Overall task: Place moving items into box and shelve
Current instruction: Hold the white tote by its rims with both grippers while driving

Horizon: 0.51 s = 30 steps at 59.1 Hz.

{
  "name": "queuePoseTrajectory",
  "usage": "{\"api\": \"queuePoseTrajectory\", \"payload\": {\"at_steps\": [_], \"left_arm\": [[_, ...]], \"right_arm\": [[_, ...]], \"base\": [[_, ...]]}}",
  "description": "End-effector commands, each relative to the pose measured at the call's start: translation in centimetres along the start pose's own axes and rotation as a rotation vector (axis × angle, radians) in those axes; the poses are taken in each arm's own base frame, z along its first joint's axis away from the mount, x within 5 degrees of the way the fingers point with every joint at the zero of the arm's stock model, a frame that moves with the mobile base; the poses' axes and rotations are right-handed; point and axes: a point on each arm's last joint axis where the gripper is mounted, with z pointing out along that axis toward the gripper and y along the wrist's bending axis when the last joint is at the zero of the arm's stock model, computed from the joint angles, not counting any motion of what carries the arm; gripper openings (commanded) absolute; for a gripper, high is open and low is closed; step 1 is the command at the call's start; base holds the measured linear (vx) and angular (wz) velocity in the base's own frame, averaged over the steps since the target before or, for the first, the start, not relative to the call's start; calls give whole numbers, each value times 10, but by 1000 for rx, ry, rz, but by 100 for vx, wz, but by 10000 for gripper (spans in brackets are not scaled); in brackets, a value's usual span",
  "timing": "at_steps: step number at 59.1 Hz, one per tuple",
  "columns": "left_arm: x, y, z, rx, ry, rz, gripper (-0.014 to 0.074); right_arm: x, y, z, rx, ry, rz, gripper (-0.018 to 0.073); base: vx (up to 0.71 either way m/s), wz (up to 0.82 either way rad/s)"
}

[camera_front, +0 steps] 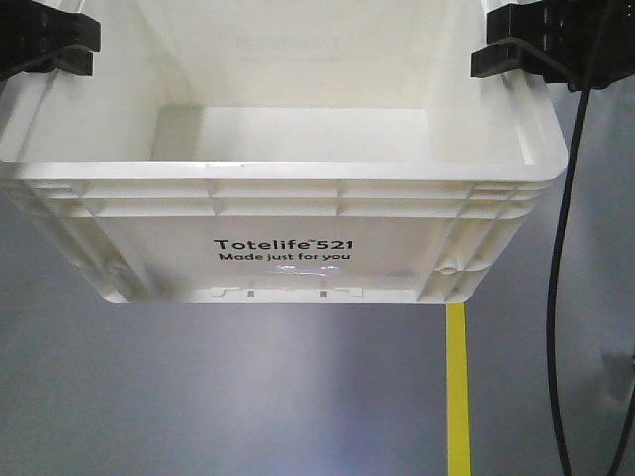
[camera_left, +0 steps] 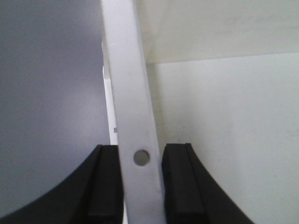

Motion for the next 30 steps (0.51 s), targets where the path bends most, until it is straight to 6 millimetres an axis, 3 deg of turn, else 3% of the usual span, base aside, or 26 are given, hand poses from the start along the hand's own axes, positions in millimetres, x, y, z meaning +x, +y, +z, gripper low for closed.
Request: {"api": "queuePoseTrajectory", "payload": {"at_steps": [1,30], "left_arm": [[-22,-14,-27,103,-218,-39,-16],[-22,-14,-27,103,-218,-39,-16]], "right_arm": [[-22,23,-32,-114,-223,28,-13],[-22,23,-32,-114,-223,28,-13]], "base": [[63,-6],[63,-14]]}}
